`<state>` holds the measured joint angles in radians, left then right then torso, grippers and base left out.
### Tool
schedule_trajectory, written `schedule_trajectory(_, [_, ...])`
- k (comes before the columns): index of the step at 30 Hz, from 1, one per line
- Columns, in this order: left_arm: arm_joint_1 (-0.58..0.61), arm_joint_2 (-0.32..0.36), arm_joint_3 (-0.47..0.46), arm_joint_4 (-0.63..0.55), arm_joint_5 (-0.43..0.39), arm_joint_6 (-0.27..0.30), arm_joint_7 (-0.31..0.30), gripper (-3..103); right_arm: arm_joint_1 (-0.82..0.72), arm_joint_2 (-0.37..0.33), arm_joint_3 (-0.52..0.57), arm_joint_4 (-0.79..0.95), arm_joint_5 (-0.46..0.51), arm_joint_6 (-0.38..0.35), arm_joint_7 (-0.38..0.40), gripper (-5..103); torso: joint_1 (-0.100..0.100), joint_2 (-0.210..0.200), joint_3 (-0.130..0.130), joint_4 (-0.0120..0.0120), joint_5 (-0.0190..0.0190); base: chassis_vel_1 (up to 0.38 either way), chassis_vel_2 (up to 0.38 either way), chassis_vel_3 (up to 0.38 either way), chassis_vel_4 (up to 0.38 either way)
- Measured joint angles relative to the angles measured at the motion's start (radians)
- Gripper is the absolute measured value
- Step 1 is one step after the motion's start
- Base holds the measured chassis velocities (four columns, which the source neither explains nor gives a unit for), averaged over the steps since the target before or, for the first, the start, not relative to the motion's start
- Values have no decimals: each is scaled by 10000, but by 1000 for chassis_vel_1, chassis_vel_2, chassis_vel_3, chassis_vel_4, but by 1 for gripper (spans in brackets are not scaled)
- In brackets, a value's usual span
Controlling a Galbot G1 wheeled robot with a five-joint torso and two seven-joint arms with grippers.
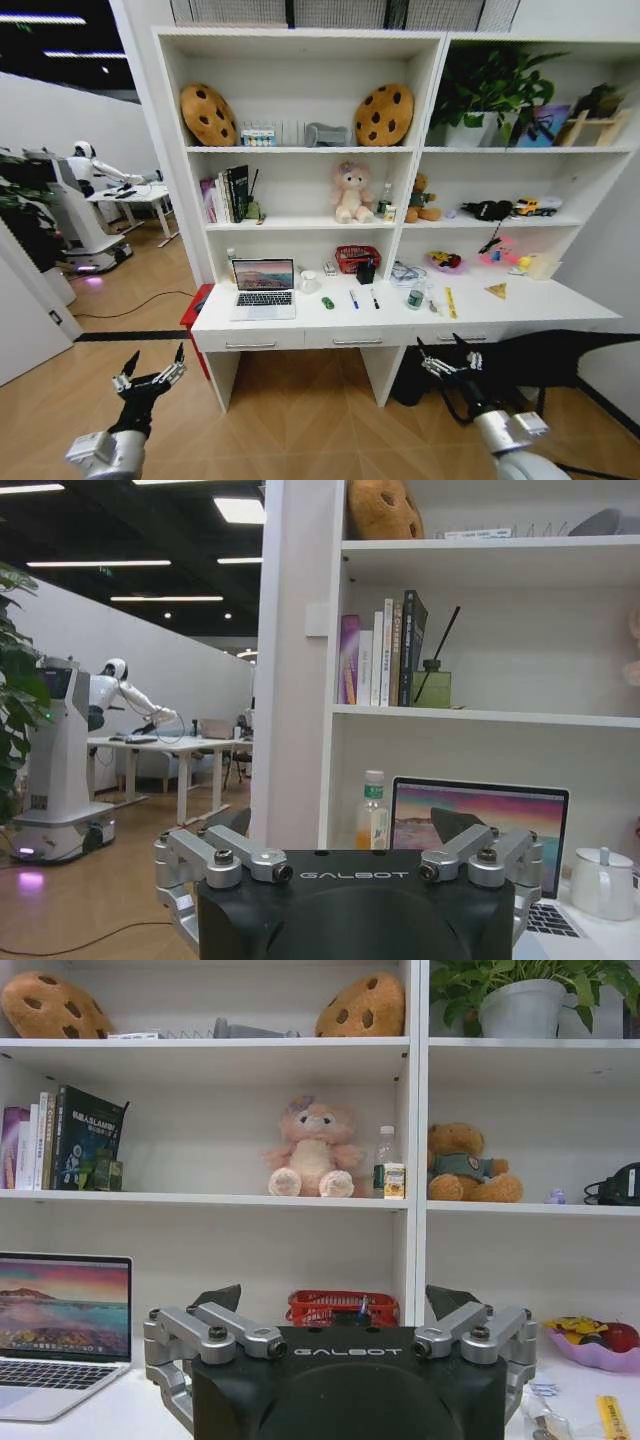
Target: Organize the objects on the table.
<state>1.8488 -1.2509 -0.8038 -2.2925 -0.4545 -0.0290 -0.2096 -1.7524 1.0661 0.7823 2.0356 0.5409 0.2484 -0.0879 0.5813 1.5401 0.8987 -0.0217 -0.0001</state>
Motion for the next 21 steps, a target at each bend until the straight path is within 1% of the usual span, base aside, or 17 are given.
schedule_trajectory(4, [-3, -15, 19, 6, 18, -7, 1, 100, 2, 15, -1, -41, -6, 27, -5, 100, 2, -2, 2, -1, 1, -156, 184, 174, -171])
schedule_trajectory(5, [-3, -18, 19, 10, 23, -15, 2, 97, 6, 11, 0, -50, -6, 29, -5, 100, 3, -2, 2, 2, 3, -231, 217, 229, -189])
schedule_trajectory(6, [-3, -24, 19, 11, 24, -27, 4, 98, 14, 1, 12, -54, -9, 35, -4, 100, 3, -1, 1, 2, 1, -236, 231, 247, -189])
schedule_trajectory(8, [-3, -28, 19, 11, 23, -28, 5, 99, 20, -2, 16, -56, -15, 38, -4, 100, 4, -2, 2, 4, 2, -236, 231, 255, -207])
schedule_trajectory(12, [-4, -50, 10, 25, 14, -40, 8, 99, 23, 19, 20, -59, -98, 74, 29, 100, 6, -4, 2, -3, -4, -254, 254, 259, -243])
schedule_trajectory(14, [-4, -56, 4, 25, 6, -43, 10, 100, 23, 29, 20, -59, -129, 89, 40, 100, 5, -3, 2, -2, 3, -292, 279, 265, -291])
schedule_trajectory(15, [-5, -56, -9, 25, 2, -49, 10, 101, 24, 32, 20, -59, -157, 95, 47, 100, 5, -3, 1, 3, 8, -292, 292, 287, -291])
schedule_trajectory(16, [-20, -55, -15, 30, -17, -50, 9, 100, 27, 27, 21, -58, -180, 97, 61, 100, 10, -7, 3, 3, -4, -271, 272, 299, -269])
schedule_trajectory(18, [-28, -53, -18, 30, -27, -50, 6, 100, 34, 23, 23, -60, -188, 96, 64, 100, 12, -6, 3, 0, -5, -261, 272, 299, -270])
schedule_trajectory(19, [-35, -52, -18, 30, -37, -50, 6, 97, 50, 18, 33, -89, -208, 102, 76, 100, 11, -6, 4, 1, 2, -257, 254, 261, -270])
schedule_trajectory(21, [-36, -52, -17, 29, -42, -50, 2, 98, 54, 19, 38, -99, -216, 113, 98, 100, 11, -6, 3, -1, 5, -257, 254, 220, -258])
